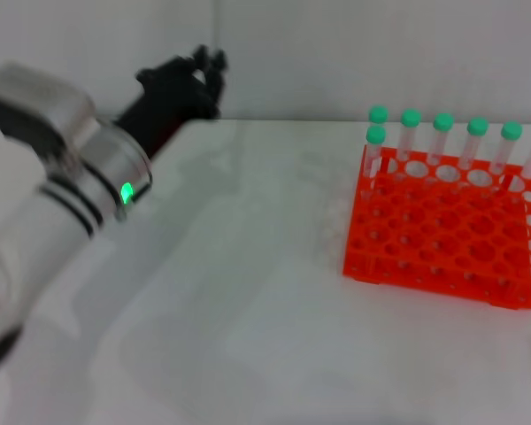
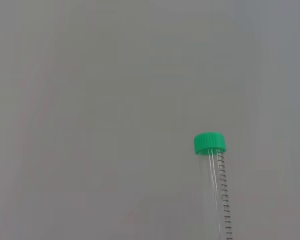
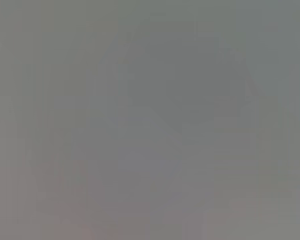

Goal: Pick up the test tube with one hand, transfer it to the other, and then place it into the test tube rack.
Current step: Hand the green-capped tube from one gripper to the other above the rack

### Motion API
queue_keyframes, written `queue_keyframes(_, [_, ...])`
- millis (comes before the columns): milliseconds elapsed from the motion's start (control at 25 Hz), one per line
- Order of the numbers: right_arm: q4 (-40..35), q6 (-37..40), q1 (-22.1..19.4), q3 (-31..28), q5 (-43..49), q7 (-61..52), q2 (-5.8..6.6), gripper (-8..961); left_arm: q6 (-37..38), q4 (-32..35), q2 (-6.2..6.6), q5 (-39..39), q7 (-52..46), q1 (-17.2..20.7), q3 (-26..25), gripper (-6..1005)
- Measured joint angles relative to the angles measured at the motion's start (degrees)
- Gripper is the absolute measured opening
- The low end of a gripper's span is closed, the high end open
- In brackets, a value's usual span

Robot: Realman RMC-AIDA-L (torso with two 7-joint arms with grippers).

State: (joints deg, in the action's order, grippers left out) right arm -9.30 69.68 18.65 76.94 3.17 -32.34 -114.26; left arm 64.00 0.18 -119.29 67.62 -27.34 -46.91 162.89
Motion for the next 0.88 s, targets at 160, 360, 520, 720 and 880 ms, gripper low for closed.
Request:
queue_keyframes(160, [-4.3,6.5,-1.8,9.5,3.2,-9.7,3.76,835,4.1,9.8,-0.26,-2.7,17.3,4.0,0.0,189])
queue_keyframes(360, [-5.6,18.2,0.9,11.9,15.9,-18.4,8.46,834,3.6,18.4,-0.88,-10.2,22.8,7.2,0.1,189])
queue_keyframes(520, [-6.0,24.5,3.3,11.8,21.6,-18.9,9.27,834,3.3,23.0,-1.18,-12.4,23.0,9.6,0.1,189])
queue_keyframes(720, [-7.4,25.3,5.5,11.9,26.4,-20.3,8.85,834,3.3,25.4,-1.33,-16.3,22.4,10.8,0.1,188])
queue_keyframes(880, [-7.7,22.9,8.3,12.1,30.4,-21.1,7.89,834,3.3,26.5,-1.43,-19.1,22.4,11.4,0.1,188])
